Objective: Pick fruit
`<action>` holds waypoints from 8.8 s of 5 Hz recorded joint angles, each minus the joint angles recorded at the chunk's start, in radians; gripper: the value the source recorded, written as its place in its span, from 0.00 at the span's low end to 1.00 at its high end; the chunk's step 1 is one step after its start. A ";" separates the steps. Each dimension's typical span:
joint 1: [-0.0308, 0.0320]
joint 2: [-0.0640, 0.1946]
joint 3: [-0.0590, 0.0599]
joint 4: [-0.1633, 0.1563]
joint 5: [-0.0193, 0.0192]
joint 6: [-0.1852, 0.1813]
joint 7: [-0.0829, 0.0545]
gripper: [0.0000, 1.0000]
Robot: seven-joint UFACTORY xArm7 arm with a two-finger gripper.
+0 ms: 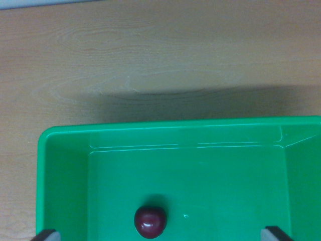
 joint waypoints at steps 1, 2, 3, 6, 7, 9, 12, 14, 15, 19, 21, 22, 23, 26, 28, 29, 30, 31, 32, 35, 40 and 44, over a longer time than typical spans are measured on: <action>0.0000 0.000 0.000 0.000 0.0000 0.000 0.000 0.00; 0.0017 0.007 0.002 -0.013 -0.0014 -0.015 0.000 0.00; 0.0040 0.018 0.004 -0.031 -0.0033 -0.036 -0.001 0.00; 0.0070 0.030 0.007 -0.054 -0.0057 -0.063 -0.001 0.00; 0.0103 0.045 0.010 -0.080 -0.0084 -0.093 -0.002 0.00; 0.0142 0.062 0.014 -0.111 -0.0116 -0.128 -0.003 0.00; 0.0281 0.122 0.028 -0.219 -0.0230 -0.253 -0.006 0.00; 0.0331 0.144 0.033 -0.258 -0.0270 -0.299 -0.007 0.00; 0.0331 0.144 0.033 -0.258 -0.0270 -0.299 -0.007 0.00; 0.0540 0.235 0.054 -0.421 -0.0441 -0.487 -0.011 0.00; 0.0588 0.256 0.059 -0.458 -0.0480 -0.530 -0.012 0.00; 0.0588 0.256 0.059 -0.458 -0.0480 -0.530 -0.012 0.00; 0.0636 0.277 0.064 -0.495 -0.0519 -0.573 -0.013 0.00; 0.0680 0.296 0.068 -0.530 -0.0555 -0.613 -0.014 0.00; 0.0720 0.313 0.072 -0.561 -0.0588 -0.649 -0.015 0.00; 0.0756 0.329 0.076 -0.589 -0.0617 -0.682 -0.015 0.00; 0.0843 0.367 0.084 -0.657 -0.0689 -0.760 -0.017 1.00; 0.0843 0.367 0.084 -0.657 -0.0689 -0.760 -0.017 1.00; 0.0843 0.367 0.084 -0.657 -0.0689 -0.760 -0.017 1.00; 0.0843 0.366 0.084 -0.655 -0.0689 -0.758 -0.017 1.00; 0.0843 0.356 0.084 -0.641 -0.0688 -0.734 -0.017 1.00; 0.0842 0.337 0.084 -0.613 -0.0688 -0.686 -0.017 1.00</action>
